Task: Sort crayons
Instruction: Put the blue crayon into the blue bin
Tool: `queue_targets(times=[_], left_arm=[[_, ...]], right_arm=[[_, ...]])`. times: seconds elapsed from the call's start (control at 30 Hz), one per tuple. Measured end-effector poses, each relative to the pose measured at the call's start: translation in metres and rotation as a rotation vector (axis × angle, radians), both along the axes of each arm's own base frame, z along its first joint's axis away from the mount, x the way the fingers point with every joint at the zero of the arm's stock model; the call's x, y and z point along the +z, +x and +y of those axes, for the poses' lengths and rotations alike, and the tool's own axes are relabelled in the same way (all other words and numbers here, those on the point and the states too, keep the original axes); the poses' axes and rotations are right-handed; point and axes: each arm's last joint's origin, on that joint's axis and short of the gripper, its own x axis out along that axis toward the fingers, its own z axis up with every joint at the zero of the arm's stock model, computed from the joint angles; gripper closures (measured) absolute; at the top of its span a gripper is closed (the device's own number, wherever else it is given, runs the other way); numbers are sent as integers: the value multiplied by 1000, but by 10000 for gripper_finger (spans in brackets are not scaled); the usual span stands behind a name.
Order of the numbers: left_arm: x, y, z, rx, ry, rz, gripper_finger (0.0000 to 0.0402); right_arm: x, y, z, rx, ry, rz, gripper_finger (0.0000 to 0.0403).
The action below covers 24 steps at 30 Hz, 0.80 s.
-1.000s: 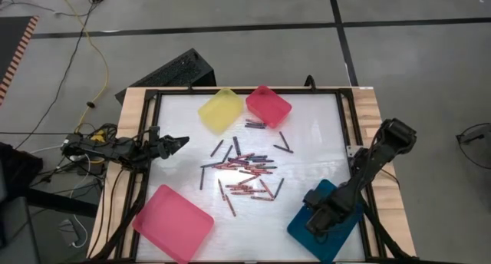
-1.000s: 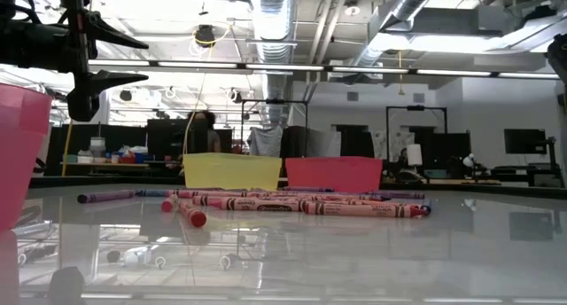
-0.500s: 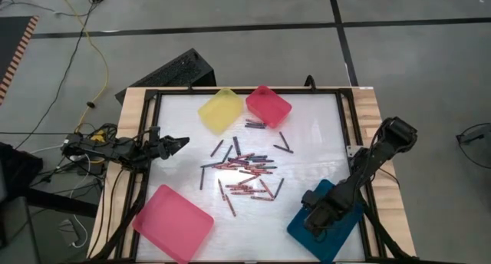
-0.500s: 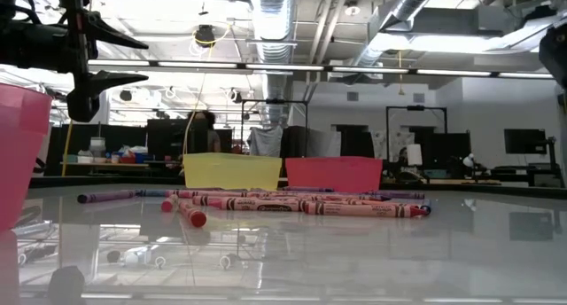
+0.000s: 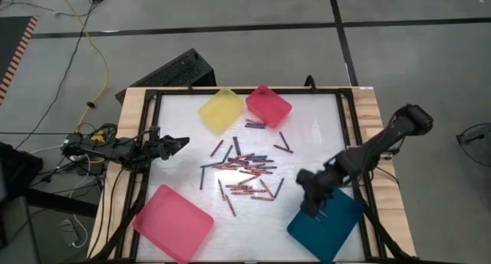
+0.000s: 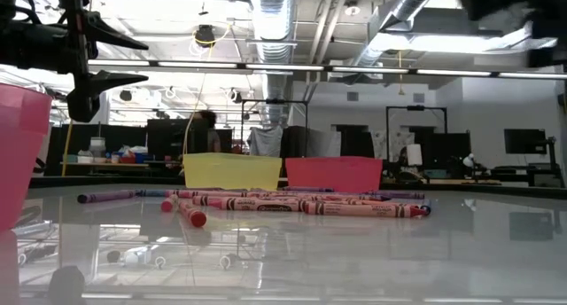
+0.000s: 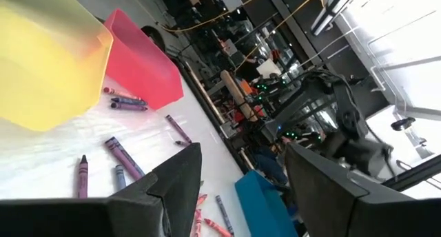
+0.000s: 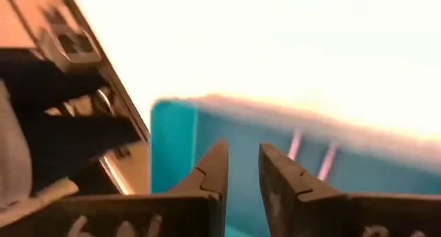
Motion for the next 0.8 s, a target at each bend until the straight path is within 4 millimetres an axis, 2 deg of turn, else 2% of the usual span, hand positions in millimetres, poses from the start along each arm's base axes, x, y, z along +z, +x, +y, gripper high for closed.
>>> queue_targets(times=[0.27,0.43,0.63,0.8], left_arm=[[-1,0,0,5,2,14,203],[-1,0,0,6,4,15,203],[-2,0,0,19,9,20,203],[-2,0,1,26,9,28,203]], right_arm=[[-2,27,-33,268,-193,-211,325],[-11,41,-49,411,-312,-255,325],[-25,55,-60,548,-412,-276,325],[-39,65,-60,655,-458,-274,325]])
